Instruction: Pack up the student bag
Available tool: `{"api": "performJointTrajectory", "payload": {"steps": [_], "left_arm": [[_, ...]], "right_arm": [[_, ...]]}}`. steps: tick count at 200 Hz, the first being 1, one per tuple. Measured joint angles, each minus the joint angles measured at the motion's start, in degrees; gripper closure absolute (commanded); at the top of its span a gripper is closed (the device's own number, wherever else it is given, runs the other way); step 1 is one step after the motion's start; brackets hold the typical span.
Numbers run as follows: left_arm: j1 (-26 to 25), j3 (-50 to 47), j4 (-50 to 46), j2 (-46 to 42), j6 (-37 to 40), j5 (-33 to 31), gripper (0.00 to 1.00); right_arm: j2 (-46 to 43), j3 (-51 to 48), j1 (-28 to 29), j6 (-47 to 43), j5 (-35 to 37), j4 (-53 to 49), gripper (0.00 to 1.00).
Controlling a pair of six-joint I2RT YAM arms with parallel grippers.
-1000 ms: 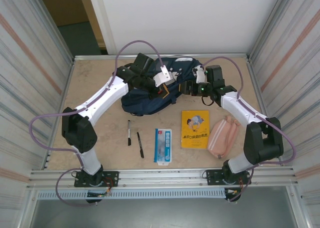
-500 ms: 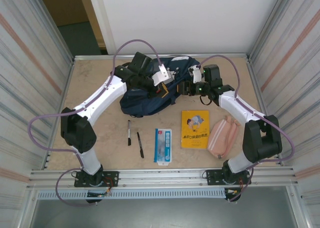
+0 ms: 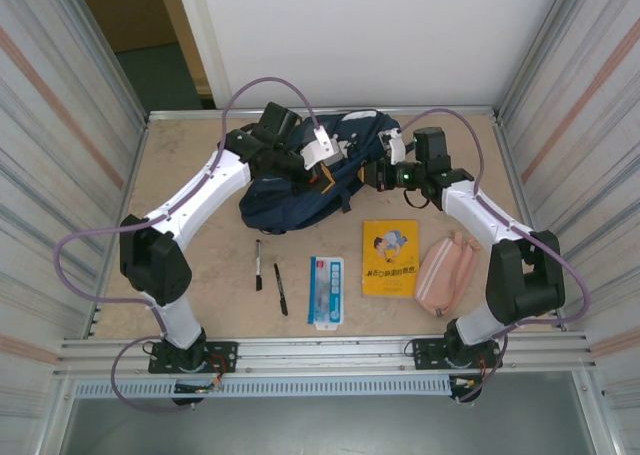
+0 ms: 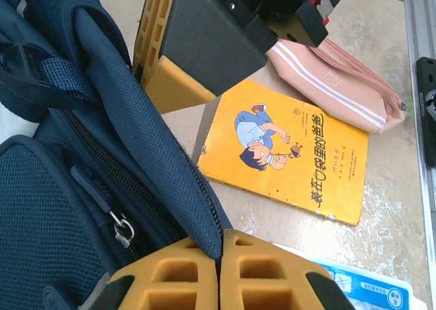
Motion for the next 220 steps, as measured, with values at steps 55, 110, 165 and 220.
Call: {"api": "performJointTrajectory", "payload": {"steps": [55, 110, 165, 220], "left_arm": [[0.1, -0.9, -0.2, 0.0, 0.7, 0.6, 1.0], [0.1, -0.9, -0.2, 0.0, 0.7, 1.7, 1.0], [0.1, -0.9, -0.2, 0.0, 0.7, 3.9, 1.0], [0.1, -0.9, -0.2, 0.0, 0.7, 6.2, 1.0]], "right_arm": [[-4.3, -1.0, -3.9, -2.2, -2.7, -0.9, 0.97], [-6.2, -1.8, -4.5, -3.6, -2.7, -1.3, 0.65], [-4.2, -2.9, -2.8, -0.2, -6.1, 1.1, 0.52], [-0.7, -2.7, -2.5, 3.0, -7.1, 2.8, 0.47]]}}
